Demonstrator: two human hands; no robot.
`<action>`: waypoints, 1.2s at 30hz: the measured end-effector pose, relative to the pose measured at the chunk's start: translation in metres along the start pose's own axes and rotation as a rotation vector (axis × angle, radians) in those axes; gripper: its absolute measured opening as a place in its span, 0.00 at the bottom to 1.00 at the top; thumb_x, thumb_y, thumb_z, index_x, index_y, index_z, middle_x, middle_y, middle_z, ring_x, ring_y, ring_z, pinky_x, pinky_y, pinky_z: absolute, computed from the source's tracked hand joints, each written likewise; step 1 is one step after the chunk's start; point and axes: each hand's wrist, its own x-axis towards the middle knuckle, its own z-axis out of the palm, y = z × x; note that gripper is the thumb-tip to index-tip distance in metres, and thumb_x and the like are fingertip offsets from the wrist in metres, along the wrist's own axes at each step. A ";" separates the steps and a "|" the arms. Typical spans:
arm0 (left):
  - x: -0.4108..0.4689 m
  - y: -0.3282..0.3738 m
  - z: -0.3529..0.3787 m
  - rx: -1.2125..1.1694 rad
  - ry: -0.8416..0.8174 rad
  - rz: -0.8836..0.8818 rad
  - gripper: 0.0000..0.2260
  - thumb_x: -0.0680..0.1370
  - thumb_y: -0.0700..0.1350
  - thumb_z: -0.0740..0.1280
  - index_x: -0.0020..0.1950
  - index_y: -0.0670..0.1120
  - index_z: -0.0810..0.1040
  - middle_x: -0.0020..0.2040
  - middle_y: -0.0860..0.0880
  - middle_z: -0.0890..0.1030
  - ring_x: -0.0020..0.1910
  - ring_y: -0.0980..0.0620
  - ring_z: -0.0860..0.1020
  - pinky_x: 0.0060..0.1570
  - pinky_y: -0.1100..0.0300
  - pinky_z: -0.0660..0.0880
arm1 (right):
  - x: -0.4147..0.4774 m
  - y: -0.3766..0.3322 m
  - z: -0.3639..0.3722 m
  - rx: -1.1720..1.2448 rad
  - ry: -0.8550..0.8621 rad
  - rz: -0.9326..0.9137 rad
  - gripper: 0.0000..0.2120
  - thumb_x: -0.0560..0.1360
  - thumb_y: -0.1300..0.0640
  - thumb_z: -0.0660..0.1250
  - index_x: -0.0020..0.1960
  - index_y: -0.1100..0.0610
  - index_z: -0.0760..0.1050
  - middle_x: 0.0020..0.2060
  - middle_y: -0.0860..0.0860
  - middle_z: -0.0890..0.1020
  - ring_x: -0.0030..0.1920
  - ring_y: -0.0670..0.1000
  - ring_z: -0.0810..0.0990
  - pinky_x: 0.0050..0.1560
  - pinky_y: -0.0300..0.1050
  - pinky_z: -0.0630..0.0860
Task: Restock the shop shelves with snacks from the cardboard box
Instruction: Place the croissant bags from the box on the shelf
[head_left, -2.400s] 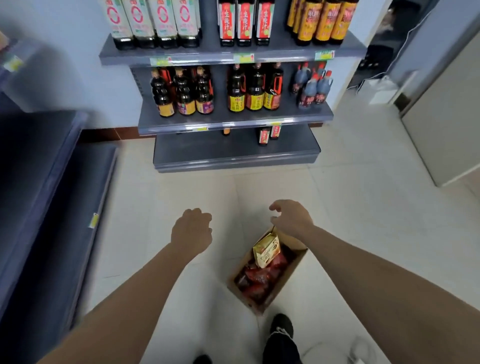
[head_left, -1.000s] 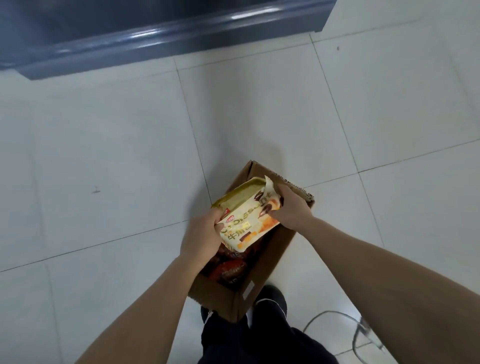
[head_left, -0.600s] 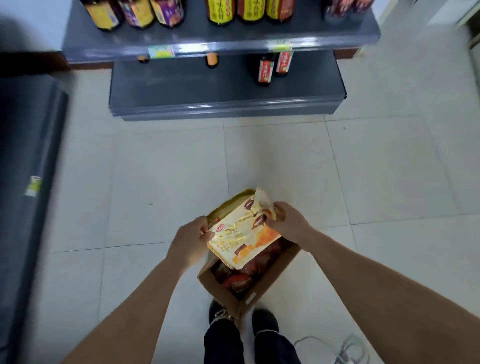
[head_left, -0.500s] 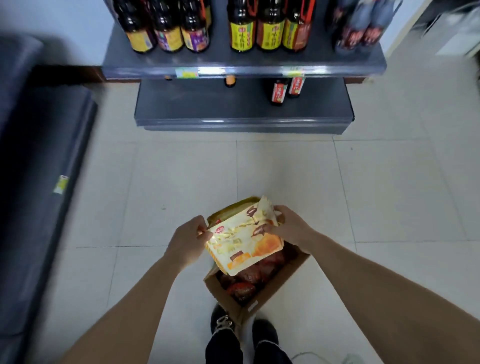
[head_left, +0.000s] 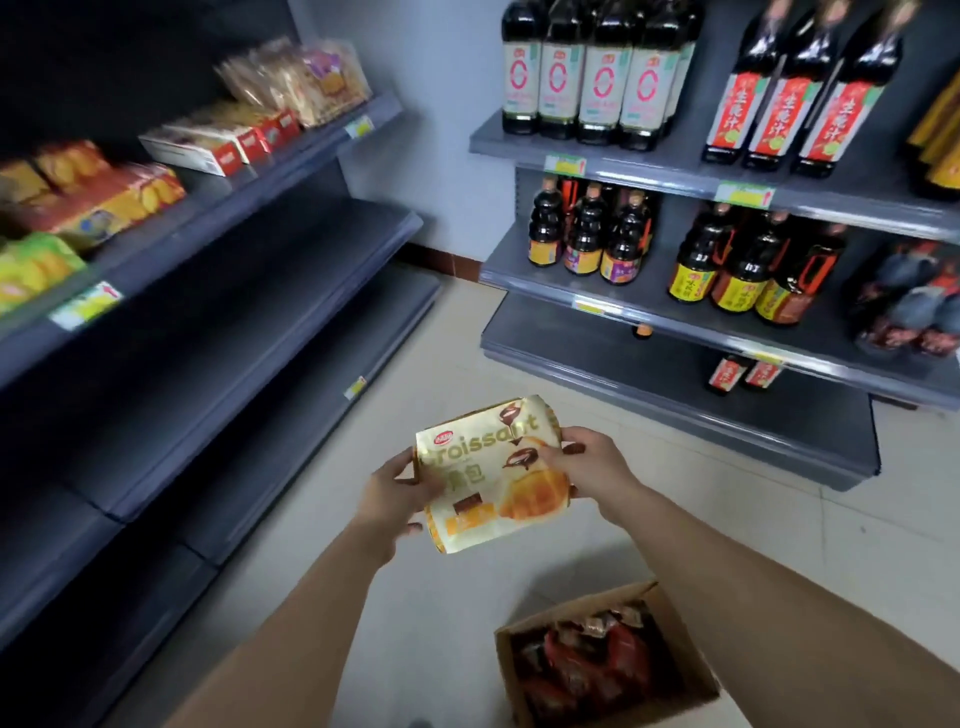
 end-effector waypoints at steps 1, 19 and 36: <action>-0.007 0.003 -0.013 -0.028 -0.003 0.008 0.21 0.75 0.36 0.69 0.60 0.59 0.73 0.49 0.46 0.83 0.46 0.44 0.81 0.42 0.54 0.77 | -0.003 -0.013 0.013 -0.001 -0.004 -0.028 0.16 0.74 0.57 0.71 0.62 0.55 0.76 0.49 0.54 0.82 0.45 0.52 0.83 0.37 0.45 0.80; -0.092 0.070 -0.326 -0.244 0.520 0.393 0.11 0.76 0.36 0.69 0.56 0.47 0.77 0.51 0.49 0.83 0.49 0.48 0.82 0.52 0.47 0.80 | -0.082 -0.248 0.284 -0.060 -0.158 -0.451 0.15 0.70 0.57 0.76 0.52 0.55 0.73 0.53 0.53 0.81 0.53 0.53 0.81 0.57 0.53 0.79; -0.152 0.220 -0.519 -0.316 1.000 0.744 0.08 0.76 0.44 0.70 0.54 0.47 0.83 0.47 0.50 0.85 0.44 0.51 0.83 0.44 0.55 0.81 | -0.128 -0.484 0.442 0.060 -0.380 -0.938 0.16 0.74 0.58 0.71 0.60 0.55 0.75 0.55 0.50 0.81 0.55 0.49 0.80 0.58 0.50 0.78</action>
